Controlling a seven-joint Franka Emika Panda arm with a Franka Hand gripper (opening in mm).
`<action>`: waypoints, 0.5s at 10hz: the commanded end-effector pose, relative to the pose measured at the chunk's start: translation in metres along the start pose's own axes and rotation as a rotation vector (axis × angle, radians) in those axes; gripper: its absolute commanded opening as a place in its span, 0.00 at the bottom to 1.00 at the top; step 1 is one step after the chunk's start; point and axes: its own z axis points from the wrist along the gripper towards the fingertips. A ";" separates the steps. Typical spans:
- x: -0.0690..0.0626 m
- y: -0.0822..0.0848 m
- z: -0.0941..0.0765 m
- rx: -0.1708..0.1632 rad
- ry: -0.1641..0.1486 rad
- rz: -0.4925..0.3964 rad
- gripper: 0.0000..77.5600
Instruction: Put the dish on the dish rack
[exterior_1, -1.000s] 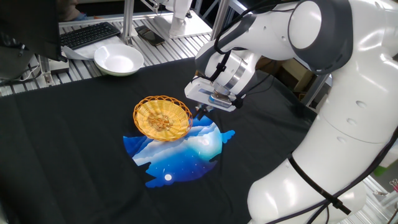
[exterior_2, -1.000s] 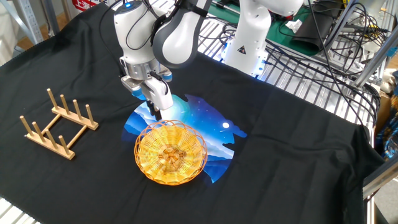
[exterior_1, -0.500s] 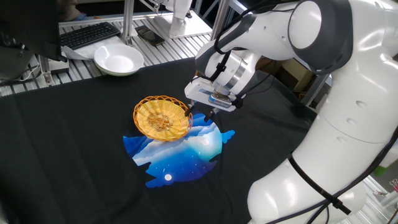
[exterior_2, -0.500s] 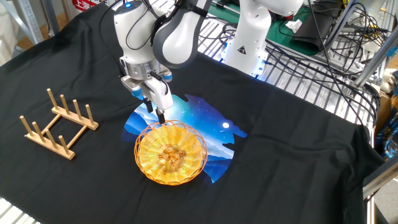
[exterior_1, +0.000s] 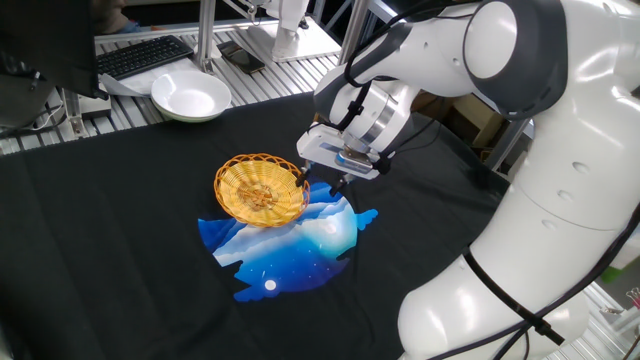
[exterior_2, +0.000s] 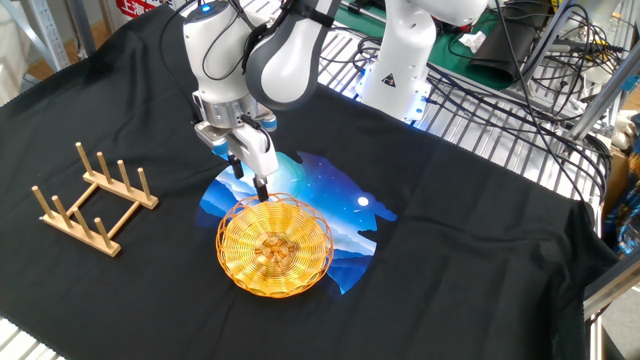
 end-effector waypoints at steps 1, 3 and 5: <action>0.001 -0.008 0.022 -0.043 0.009 0.021 1.00; 0.001 -0.008 0.025 -0.047 0.011 0.020 1.00; 0.001 -0.008 0.025 -0.055 0.014 0.026 1.00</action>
